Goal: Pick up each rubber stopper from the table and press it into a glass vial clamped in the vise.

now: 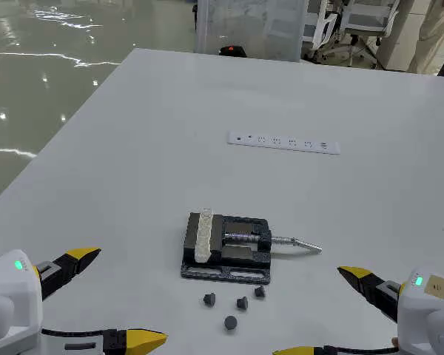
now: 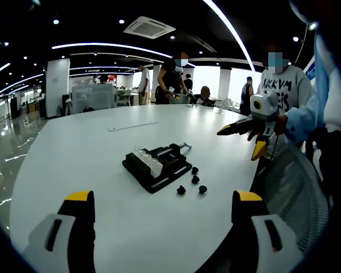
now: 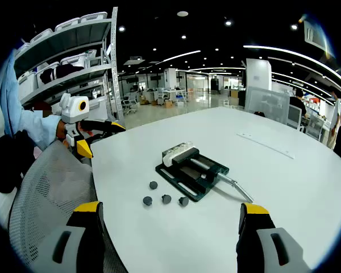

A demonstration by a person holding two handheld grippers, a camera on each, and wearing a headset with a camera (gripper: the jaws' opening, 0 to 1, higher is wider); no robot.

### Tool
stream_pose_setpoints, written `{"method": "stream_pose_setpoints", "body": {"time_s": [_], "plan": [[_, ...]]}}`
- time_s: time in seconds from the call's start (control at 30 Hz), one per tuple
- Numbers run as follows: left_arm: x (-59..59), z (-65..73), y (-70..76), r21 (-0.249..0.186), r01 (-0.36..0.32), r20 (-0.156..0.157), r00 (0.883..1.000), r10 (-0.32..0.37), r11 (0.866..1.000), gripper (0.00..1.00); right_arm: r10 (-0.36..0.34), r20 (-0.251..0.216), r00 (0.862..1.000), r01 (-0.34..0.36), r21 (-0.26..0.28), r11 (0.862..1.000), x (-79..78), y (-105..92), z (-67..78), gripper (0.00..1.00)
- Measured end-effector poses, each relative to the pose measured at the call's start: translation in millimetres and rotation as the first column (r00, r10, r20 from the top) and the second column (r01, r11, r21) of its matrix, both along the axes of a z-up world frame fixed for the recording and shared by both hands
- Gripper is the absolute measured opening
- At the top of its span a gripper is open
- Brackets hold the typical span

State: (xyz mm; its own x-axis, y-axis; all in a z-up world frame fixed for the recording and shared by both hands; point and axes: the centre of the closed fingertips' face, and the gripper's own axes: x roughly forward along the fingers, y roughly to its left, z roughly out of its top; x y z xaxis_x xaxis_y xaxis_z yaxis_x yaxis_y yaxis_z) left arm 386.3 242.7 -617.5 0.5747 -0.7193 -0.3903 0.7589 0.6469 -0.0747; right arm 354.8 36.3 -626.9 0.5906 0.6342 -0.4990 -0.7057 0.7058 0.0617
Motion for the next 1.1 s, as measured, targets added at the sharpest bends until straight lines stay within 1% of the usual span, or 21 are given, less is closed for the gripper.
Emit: {"method": "stream_pose_setpoints", "body": {"time_s": [0.53,0.87,1.1], "plan": [[0.0,-3.6,3.2,0.004,-0.005,-0.009,1.000,0.005,1.000,0.99,0.003,0.004,1.000,-0.003,-0.004,1.000,0.8,0.5,0.7,0.99],[1.4,-2.3,5.7,0.007,-0.002,0.003,1.000,0.002,1.000,0.99,0.003,0.004,1.000,-0.003,-0.009,1.000,0.1,0.3,0.3,0.99],[1.3,-2.4,6.2,0.006,-0.001,0.005,1.000,0.001,1.000,0.99,0.002,0.005,1.000,-0.002,-0.010,1.000,-0.2,-0.5,0.3,0.99]]}}
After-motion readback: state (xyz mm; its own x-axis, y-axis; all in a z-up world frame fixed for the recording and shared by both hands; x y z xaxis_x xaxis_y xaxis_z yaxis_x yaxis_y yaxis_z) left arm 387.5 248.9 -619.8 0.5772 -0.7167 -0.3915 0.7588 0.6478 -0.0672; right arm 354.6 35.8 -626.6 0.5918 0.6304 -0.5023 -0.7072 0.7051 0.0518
